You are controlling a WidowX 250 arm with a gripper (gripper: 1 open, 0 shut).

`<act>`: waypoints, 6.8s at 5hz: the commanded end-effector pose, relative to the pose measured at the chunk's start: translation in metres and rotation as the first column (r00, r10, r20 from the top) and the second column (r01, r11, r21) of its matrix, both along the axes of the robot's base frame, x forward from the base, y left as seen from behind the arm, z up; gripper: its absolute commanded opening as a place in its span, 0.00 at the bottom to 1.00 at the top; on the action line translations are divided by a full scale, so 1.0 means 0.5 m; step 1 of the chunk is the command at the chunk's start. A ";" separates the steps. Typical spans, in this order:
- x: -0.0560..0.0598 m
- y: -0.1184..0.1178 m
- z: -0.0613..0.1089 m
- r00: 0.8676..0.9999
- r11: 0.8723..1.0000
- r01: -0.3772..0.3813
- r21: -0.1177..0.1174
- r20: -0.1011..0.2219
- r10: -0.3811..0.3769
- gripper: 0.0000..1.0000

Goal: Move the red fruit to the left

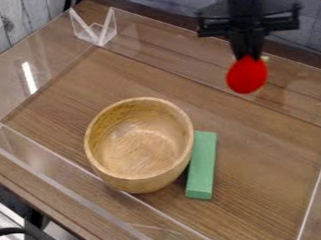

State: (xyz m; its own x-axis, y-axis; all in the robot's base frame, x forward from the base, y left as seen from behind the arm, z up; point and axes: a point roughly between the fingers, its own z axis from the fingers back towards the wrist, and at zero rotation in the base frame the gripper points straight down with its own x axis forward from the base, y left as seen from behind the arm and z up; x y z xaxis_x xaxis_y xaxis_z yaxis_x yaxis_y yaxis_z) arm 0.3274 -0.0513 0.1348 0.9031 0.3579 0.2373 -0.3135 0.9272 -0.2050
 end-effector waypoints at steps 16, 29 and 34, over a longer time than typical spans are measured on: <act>-0.042 0.111 0.032 0.978 0.993 -0.099 -0.068 0.176 0.110 0.00; -0.003 0.435 -0.061 0.964 0.969 -0.229 0.094 0.161 0.212 0.00; 0.002 0.396 -0.107 0.884 0.883 -0.461 0.088 0.127 0.449 1.00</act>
State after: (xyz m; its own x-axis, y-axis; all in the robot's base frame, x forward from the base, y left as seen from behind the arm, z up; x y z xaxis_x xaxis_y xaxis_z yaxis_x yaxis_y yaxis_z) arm 0.3239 0.1435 0.0631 0.6329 0.7001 0.3306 -0.6984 0.7005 -0.1463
